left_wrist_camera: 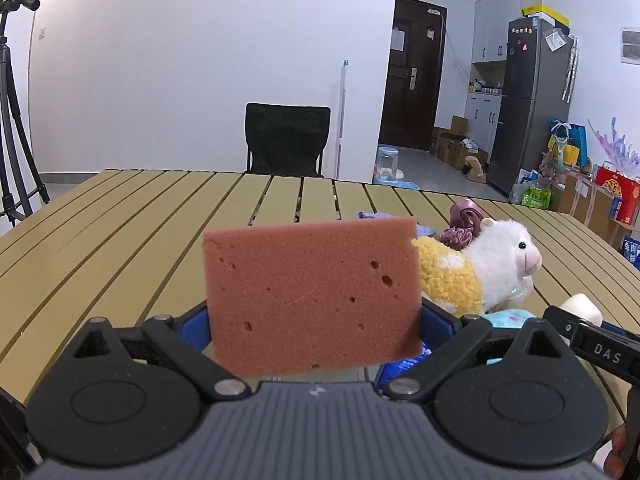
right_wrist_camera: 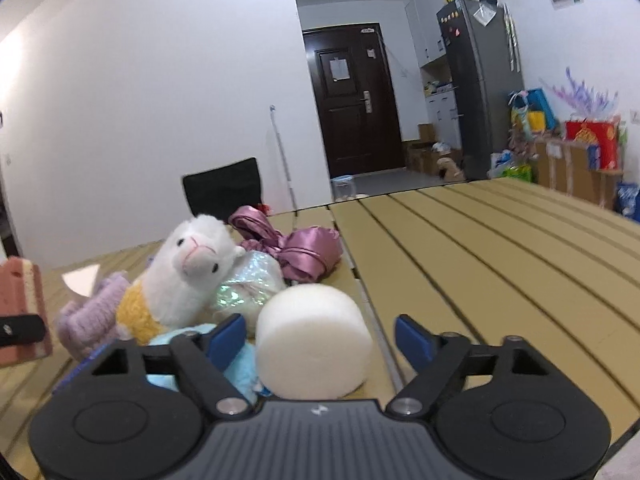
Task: Collect trash
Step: 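Grasp the white foam cylinder with the right gripper while left holds sponge, then carry the sponge and foam cylinder down toward the black bin, then open the right gripper over the bin to drop the foam cylinder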
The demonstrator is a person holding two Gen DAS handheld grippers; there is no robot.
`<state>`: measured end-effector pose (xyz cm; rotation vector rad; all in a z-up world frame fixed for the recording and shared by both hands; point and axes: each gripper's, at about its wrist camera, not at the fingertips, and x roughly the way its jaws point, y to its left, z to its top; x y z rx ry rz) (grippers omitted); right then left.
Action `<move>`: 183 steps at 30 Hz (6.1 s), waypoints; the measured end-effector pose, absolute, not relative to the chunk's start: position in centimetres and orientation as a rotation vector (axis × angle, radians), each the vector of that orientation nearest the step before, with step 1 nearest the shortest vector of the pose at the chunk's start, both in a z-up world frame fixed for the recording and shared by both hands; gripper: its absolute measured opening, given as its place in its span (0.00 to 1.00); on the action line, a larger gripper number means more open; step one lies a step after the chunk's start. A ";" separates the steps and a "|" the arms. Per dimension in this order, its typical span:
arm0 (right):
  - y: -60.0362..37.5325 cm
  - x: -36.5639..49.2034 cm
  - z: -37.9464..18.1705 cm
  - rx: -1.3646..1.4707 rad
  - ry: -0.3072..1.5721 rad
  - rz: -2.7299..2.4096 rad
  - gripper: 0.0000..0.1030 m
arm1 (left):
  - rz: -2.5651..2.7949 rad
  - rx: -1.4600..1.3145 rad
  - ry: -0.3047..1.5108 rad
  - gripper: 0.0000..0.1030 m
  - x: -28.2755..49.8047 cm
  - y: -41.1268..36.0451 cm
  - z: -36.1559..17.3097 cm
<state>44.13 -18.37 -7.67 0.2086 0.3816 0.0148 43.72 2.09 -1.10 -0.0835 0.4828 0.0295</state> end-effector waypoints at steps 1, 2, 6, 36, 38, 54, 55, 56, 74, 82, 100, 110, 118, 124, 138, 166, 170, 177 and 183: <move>-18.5 44.2 -7.7 0.213 0.386 0.024 0.62 | 0.028 -0.084 0.481 0.97 43.7 2.1 -1.1; -18.5 44.2 -7.8 0.211 0.392 0.026 0.57 | 0.027 -0.084 0.480 0.97 43.5 2.2 -1.0; -18.4 44.0 -7.9 0.211 0.394 0.043 0.55 | 0.027 -0.085 0.475 0.97 43.5 2.3 -0.9; -18.2 34.0 -3.4 0.135 0.307 0.138 0.55 | -0.023 0.000 0.411 0.97 34.8 -0.9 1.2; -18.1 33.0 -3.4 0.131 0.315 0.144 0.55 | -0.027 0.003 0.414 0.97 33.8 -1.0 1.2; -16.9 25.0 -4.8 0.093 0.394 0.181 0.55 | -0.062 0.021 0.461 0.97 26.4 -0.6 0.2; -16.8 24.5 -4.9 0.091 0.402 0.183 0.55 | -0.068 0.019 0.465 0.97 26.0 -0.6 0.0; -16.7 24.1 -5.1 0.089 0.411 0.184 0.55 | -0.075 0.018 0.470 0.97 25.6 -0.7 -0.2; -15.3 20.0 -11.0 0.086 0.610 0.190 0.55 | -0.096 0.082 0.663 0.97 21.1 -1.8 -7.2; -14.8 20.0 -14.2 0.053 0.739 0.176 0.55 | -0.067 0.086 0.808 0.97 21.7 -1.5 -11.6; -14.9 21.3 -21.0 0.018 0.971 0.150 0.55 | -0.052 0.090 1.061 0.97 23.1 -0.6 -18.2; -15.1 22.0 -23.1 0.032 1.051 0.139 0.55 | -0.041 0.082 1.143 0.97 23.8 -0.5 -19.6; -14.9 23.0 -23.3 0.034 1.084 0.138 0.55 | -0.010 0.066 1.175 0.97 24.6 0.1 -20.2; -14.1 24.1 -22.8 0.032 1.093 0.146 0.55 | 0.028 0.044 1.190 0.97 25.3 1.0 -20.4; -10.7 28.7 -21.2 0.001 1.084 0.195 0.55 | 0.086 0.009 1.205 0.97 26.6 2.7 -20.8; -5.2 36.3 -23.7 -0.040 1.156 0.211 0.55 | 0.163 -0.048 1.232 0.97 28.3 6.2 -21.4; -5.0 36.9 -24.3 -0.044 1.169 0.201 0.55 | 0.165 -0.048 1.236 0.97 28.5 6.3 -21.6; -4.5 37.4 -25.1 -0.052 1.194 0.201 0.55 | 0.161 -0.050 1.240 0.97 28.8 6.3 -21.7; -4.3 37.6 -25.0 -0.056 1.193 0.212 0.56 | 0.149 -0.048 1.242 0.97 28.8 6.1 -21.7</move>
